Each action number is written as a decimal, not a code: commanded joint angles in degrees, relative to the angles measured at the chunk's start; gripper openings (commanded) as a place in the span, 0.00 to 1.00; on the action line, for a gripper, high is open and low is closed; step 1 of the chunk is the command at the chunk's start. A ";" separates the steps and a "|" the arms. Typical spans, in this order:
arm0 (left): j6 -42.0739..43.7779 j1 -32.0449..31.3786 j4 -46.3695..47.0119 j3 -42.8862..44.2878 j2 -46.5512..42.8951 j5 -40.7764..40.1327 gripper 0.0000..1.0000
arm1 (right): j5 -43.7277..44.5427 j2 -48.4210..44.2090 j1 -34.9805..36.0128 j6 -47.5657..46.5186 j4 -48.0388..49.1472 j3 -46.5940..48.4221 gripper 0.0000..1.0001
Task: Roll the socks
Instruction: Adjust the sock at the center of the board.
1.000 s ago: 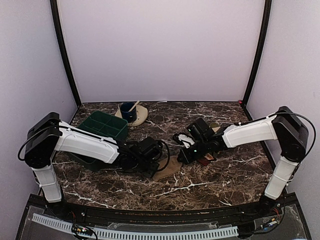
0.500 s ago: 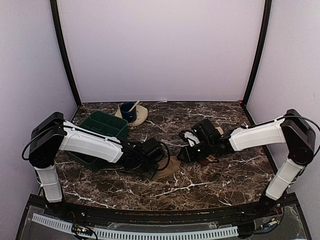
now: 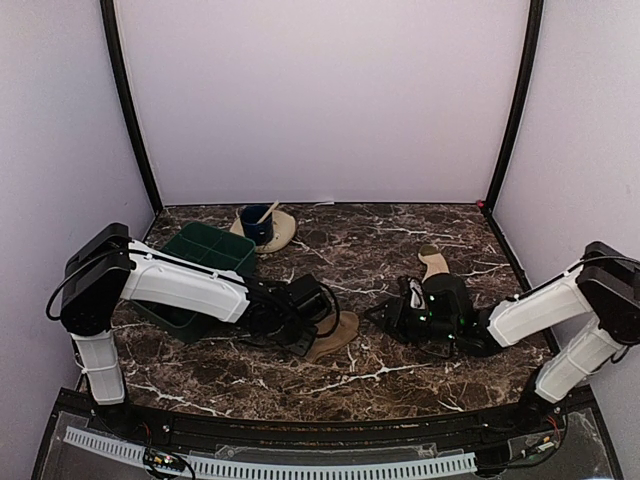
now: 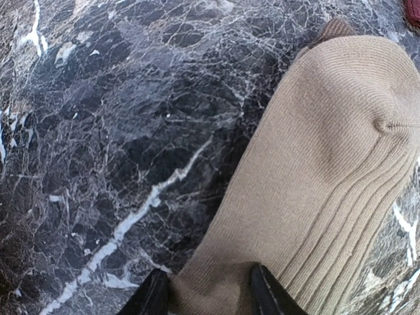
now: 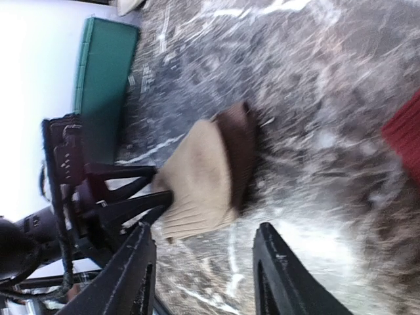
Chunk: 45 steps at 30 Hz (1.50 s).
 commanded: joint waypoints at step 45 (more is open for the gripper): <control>-1.66 -0.12 -3.81 -2.79 -0.97 5.01 0.42 | 6.86 31.18 3.60 20.23 46.52 5.35 0.55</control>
